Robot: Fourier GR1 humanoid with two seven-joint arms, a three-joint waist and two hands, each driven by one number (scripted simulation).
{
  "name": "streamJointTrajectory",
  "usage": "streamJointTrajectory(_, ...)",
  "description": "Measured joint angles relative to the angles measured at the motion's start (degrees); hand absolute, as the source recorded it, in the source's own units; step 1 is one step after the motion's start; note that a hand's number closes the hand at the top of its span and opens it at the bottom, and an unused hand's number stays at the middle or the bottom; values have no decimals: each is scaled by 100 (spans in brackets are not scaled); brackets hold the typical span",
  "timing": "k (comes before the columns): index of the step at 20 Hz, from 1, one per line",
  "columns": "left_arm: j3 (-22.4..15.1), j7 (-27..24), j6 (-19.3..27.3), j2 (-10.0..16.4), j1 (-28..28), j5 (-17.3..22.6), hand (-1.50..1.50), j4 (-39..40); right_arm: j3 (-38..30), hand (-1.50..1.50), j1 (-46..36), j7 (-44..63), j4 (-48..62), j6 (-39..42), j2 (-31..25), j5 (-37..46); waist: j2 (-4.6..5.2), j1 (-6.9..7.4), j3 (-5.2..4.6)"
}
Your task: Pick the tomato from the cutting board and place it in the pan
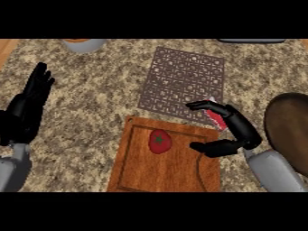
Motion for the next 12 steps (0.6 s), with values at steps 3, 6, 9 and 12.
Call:
streamJointTrajectory(3,27,-162,-41,-102,-45,-58,0,234,-208,-150,-48,-190,-173,148,-451,166,-20,-61,-1)
streamJointTrajectory(6,35,-157,-62,-140,-69,-94,0,313,-358,-150,-385,133,-438,604,-981,193,-37,-78,-4)
streamJointTrajectory(9,24,-243,-64,-212,-50,-134,0,410,-322,-150,-712,603,-800,1037,-1511,379,-53,-96,-11)
streamJointTrajectory(12,36,-249,-64,-275,-173,-169,0,524,-298,-150,-1128,1286,-1132,1514,-1821,412,-55,-98,-12)
